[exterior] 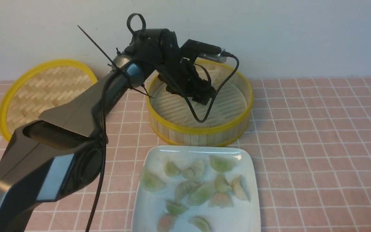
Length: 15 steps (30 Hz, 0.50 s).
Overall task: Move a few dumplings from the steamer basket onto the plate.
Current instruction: Use the left arm to grab a dumpling from the steamer
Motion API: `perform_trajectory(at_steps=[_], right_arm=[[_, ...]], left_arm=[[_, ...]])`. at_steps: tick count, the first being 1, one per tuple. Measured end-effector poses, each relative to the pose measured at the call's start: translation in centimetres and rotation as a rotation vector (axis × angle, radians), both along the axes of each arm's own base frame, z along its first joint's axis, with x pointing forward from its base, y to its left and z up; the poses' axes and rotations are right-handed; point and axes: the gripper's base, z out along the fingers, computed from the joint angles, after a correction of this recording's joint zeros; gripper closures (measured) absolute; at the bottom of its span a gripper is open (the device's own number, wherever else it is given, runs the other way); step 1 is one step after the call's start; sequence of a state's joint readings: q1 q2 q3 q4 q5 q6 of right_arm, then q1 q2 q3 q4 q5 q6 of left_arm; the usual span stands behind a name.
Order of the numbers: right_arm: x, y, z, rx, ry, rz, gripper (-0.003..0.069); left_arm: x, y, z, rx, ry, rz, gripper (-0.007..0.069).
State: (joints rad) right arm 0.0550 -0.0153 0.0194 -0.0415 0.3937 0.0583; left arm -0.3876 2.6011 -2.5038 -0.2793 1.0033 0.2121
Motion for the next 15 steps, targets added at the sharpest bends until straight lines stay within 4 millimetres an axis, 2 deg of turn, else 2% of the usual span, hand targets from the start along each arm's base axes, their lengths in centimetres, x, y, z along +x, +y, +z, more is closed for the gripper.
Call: perform_trajectory(at_steps=[6, 9, 13, 15], right_arm=[[0.0, 0.0, 0.0, 0.0, 0.0, 0.0, 0.0669], [0.0, 0.0, 0.0, 0.0, 0.0, 0.0, 0.0669], [0.0, 0.0, 0.0, 0.0, 0.0, 0.0, 0.0669], [0.0, 0.0, 0.0, 0.0, 0.0, 0.0, 0.0669]], left_arm=[[0.8, 1.9, 0.5, -0.17, 0.07, 0.032, 0.0155], [1.5, 3.7, 0.8, -0.244, 0.09, 0.072, 0.0155], [2.4, 5.8, 1.2, -0.301, 0.061, 0.087, 0.0155], [2.6, 5.9, 1.3, -0.294, 0.022, 0.05, 0.0155]])
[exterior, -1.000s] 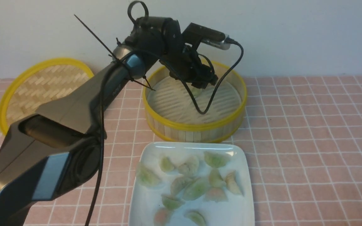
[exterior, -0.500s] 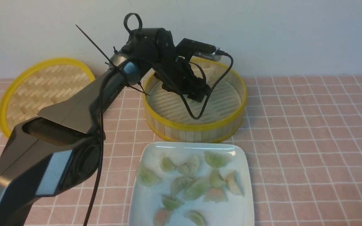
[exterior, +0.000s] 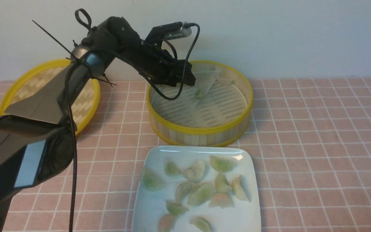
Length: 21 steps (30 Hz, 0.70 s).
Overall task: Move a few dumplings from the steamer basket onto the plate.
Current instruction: Use the left arm to grab a dumpling from the steamer
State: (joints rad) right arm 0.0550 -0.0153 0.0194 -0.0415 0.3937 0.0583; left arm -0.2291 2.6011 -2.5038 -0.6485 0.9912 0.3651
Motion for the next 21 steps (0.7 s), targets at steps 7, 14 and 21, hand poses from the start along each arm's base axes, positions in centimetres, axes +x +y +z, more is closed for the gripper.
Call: perform_trajectory(at_steps=[7, 14, 21], right_arm=[[0.0, 0.0, 0.0, 0.0, 0.0, 0.0, 0.0669], [0.0, 0.0, 0.0, 0.0, 0.0, 0.0, 0.0669], [0.0, 0.0, 0.0, 0.0, 0.0, 0.0, 0.0669]], left_arm=[[-0.6, -2.8, 0.0, 0.121, -0.177, -0.173, 0.0155], [-0.7, -3.8, -0.6, 0.268, -0.296, -0.272, 0.0155], [-0.1, -3.7, -3.3, 0.314, -0.308, -0.287, 0.0155]])
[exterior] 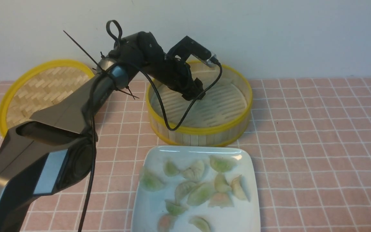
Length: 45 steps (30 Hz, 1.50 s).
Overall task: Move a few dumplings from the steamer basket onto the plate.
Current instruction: Use the left arm to grab a dumpling from the steamer
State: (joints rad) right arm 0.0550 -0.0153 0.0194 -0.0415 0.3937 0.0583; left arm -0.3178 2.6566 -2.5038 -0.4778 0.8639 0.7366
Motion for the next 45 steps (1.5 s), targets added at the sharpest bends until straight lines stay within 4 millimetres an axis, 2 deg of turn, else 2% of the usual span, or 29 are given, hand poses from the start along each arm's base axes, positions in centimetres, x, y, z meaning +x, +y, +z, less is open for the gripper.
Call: perform_trajectory(at_steps=[3, 8, 10, 11, 12, 13, 14, 15, 16, 19, 23, 25, 28, 33, 39, 41, 45], right_arm=[[0.0, 0.0, 0.0, 0.0, 0.0, 0.0, 0.0669], [0.0, 0.0, 0.0, 0.0, 0.0, 0.0, 0.0669], [0.0, 0.0, 0.0, 0.0, 0.0, 0.0, 0.0669], [0.0, 0.0, 0.0, 0.0, 0.0, 0.0, 0.0669], [0.0, 0.0, 0.0, 0.0, 0.0, 0.0, 0.0669], [0.0, 0.0, 0.0, 0.0, 0.0, 0.0, 0.0669], [0.0, 0.0, 0.0, 0.0, 0.0, 0.0, 0.0669], [0.0, 0.0, 0.0, 0.0, 0.0, 0.0, 0.0669], [0.0, 0.0, 0.0, 0.0, 0.0, 0.0, 0.0669], [0.0, 0.0, 0.0, 0.0, 0.0, 0.0, 0.0669], [0.0, 0.0, 0.0, 0.0, 0.0, 0.0, 0.0669], [0.0, 0.0, 0.0, 0.0, 0.0, 0.0, 0.0669], [0.0, 0.0, 0.0, 0.0, 0.0, 0.0, 0.0669], [0.0, 0.0, 0.0, 0.0, 0.0, 0.0, 0.0669], [0.0, 0.0, 0.0, 0.0, 0.0, 0.0, 0.0669], [0.0, 0.0, 0.0, 0.0, 0.0, 0.0, 0.0669], [0.0, 0.0, 0.0, 0.0, 0.0, 0.0, 0.0669]], left_arm=[[0.1, 0.0, -1.0, 0.003, 0.009, 0.003, 0.0155], [0.2, -0.1, -1.3, -0.001, 0.007, -0.004, 0.0176], [0.1, -0.3, -1.4, -0.007, 0.005, -0.014, 0.0252], [0.1, -0.3, -1.4, -0.007, 0.005, -0.014, 0.0263], [0.1, -0.5, -1.4, -0.01, 0.006, -0.019, 0.0344], [0.1, -0.5, -1.5, -0.011, 0.005, -0.021, 0.0368], [0.0, -0.7, -1.4, -0.016, 0.003, -0.022, 0.0487], [0.0, -0.8, -1.3, -0.018, 0.004, -0.025, 0.0531], [0.0, -0.8, -1.0, -0.019, 0.005, -0.029, 0.0542], [-0.4, -0.7, -0.3, 0.002, 0.038, -0.046, 0.0548], [-1.0, -0.3, 2.4, 0.012, 0.059, -0.058, 0.0559], [-1.2, -0.2, 4.7, -0.003, 0.03, -0.058, 0.0559], [-1.6, -0.1, 6.1, -0.006, 0.032, -0.07, 0.0559], [-2.6, 0.1, 6.4, 0.029, 0.121, -0.109, 0.0559], [-2.7, 0.6, 7.2, 0.039, 0.141, -0.039, 0.0559], [-2.9, 0.9, 8.6, 0.047, 0.125, -0.007, 0.0559], [-4.0, 1.6, 12.9, 0.042, 0.062, 0.033, 0.0568]])
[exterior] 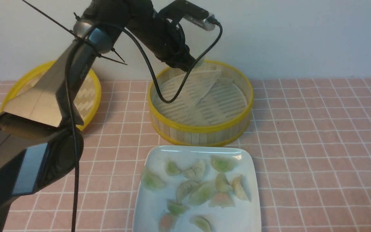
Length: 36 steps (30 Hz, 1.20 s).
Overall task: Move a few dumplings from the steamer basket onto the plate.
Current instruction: Use the left arm to grab a dumpling from the steamer, then use the left arm to put the dumpling into the plate
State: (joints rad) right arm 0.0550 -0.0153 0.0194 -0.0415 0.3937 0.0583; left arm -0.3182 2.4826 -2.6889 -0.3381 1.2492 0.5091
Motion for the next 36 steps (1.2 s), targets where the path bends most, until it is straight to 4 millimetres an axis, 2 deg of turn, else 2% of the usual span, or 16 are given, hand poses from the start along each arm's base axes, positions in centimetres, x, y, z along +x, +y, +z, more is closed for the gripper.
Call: perform_trajectory(at_steps=[3, 6, 11, 13, 19, 21, 25, 28, 36], right_arm=[[0.0, 0.0, 0.0, 0.0, 0.0, 0.0, 0.0669], [0.0, 0.0, 0.0, 0.0, 0.0, 0.0, 0.0669], [0.0, 0.0, 0.0, 0.0, 0.0, 0.0, 0.0669], [0.0, 0.0, 0.0, 0.0, 0.0, 0.0, 0.0669], [0.0, 0.0, 0.0, 0.0, -0.001, 0.0, 0.0669], [0.0, 0.0, 0.0, 0.0, -0.001, 0.0, 0.0669], [0.0, 0.0, 0.0, 0.0, -0.001, 0.0, 0.0669], [0.0, 0.0, 0.0, 0.0, -0.001, 0.0, 0.0669], [0.0, 0.0, 0.0, 0.0, -0.001, 0.0, 0.0669]], left_arm=[[-1.1, 0.4, 2.1, -0.012, 0.002, 0.023, 0.0568], [-2.4, 0.8, 2.9, -0.011, 0.051, 0.045, 0.0568], [-7.0, 1.8, 2.9, 0.014, 0.222, 0.077, 0.0568], [-10.4, 1.7, 1.3, 0.04, 0.342, 0.053, 0.0568], [-19.5, 0.4, -2.9, 0.131, 0.537, -0.059, 0.0568], [-21.5, 0.1, -4.4, 0.153, 0.563, -0.077, 0.0568], [-23.4, -0.6, -6.6, 0.184, 0.582, -0.098, 0.0568], [-24.1, -1.2, -7.2, 0.204, 0.595, -0.123, 0.0568], [-23.8, -1.7, -9.2, 0.238, 0.632, -0.122, 0.0559]])
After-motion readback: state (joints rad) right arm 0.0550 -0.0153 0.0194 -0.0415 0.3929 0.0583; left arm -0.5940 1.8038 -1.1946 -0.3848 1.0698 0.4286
